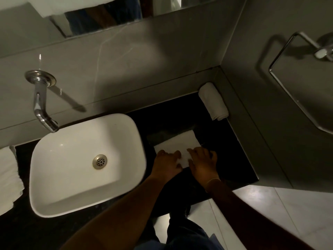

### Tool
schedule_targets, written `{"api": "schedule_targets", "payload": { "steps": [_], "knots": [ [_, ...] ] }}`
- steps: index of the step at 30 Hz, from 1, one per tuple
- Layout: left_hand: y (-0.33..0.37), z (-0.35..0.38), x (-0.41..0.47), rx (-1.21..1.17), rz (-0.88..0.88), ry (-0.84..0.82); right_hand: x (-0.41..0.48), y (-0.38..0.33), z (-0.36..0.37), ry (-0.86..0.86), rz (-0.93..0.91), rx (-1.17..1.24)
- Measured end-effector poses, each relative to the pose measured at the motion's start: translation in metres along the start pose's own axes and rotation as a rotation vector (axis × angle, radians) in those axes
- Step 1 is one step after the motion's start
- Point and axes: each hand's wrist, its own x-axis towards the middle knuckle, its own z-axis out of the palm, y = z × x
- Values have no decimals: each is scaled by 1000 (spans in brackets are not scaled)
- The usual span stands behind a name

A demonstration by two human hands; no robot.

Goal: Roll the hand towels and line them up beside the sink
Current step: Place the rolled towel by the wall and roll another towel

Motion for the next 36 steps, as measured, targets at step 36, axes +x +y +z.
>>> {"api": "schedule_targets", "payload": {
  "steps": [36],
  "knots": [
    [-25, 8, 33, -24, -131, -122, 43, 6, -5, -328, -95, 119]
  ]
}}
